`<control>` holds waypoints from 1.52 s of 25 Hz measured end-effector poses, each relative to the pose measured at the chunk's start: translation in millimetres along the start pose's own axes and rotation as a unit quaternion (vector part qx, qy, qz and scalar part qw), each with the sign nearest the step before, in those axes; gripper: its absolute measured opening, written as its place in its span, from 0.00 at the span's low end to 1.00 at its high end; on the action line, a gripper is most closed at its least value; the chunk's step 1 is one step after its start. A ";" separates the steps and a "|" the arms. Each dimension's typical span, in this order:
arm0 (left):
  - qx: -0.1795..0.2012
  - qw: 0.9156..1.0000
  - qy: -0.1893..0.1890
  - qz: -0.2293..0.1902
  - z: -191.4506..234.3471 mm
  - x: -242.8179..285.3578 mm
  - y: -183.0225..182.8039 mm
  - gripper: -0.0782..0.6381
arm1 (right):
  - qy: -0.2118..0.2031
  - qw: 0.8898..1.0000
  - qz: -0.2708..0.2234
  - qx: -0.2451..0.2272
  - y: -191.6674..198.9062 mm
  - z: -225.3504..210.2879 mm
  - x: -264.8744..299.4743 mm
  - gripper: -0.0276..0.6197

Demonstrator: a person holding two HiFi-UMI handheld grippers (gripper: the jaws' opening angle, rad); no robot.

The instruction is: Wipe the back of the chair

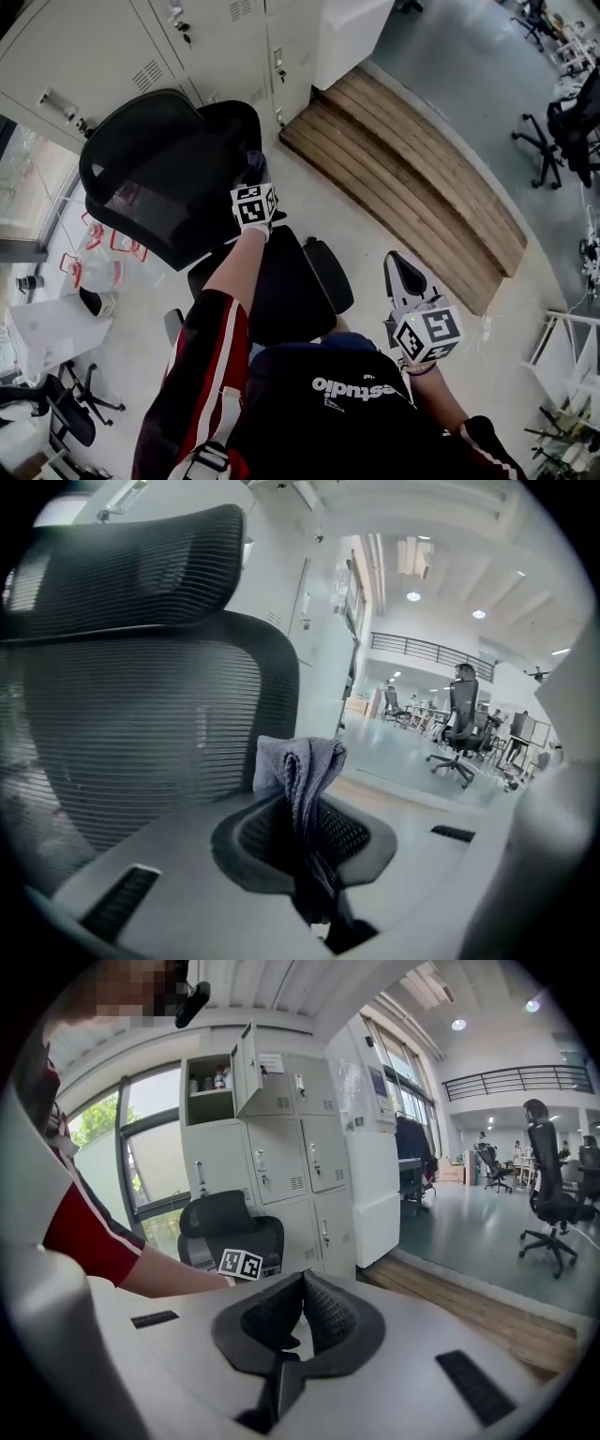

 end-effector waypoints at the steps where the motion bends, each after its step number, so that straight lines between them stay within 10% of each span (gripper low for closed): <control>1: 0.004 1.000 0.014 -0.002 -10.2 -0.7 -0.7 0.19 | 0.002 1.000 0.000 0.001 0.7 -3.4 -2.8 0.07; 13: -0.006 0.998 0.040 -0.040 11.1 -79.6 -13.4 0.19 | -0.052 0.998 -0.025 -0.029 -24.1 42.9 11.5 0.07; 29: -0.067 0.986 -0.150 -0.010 296.5 -224.4 84.0 0.19 | -0.182 0.979 0.001 -0.096 -16.2 212.1 82.6 0.07; 38: -0.072 0.978 -0.194 0.007 373.9 -239.6 113.9 0.19 | -0.187 0.977 0.017 -0.096 -1.5 250.0 109.4 0.07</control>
Point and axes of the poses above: the fingertips, and each gripper's own axes: x forward along the fingers, z to its left, y out of its underside, the point moved 5 cm from there along -x, backward along the fingers, and after that the axes turned 13 degrees about -y, right-handed, at the moved point
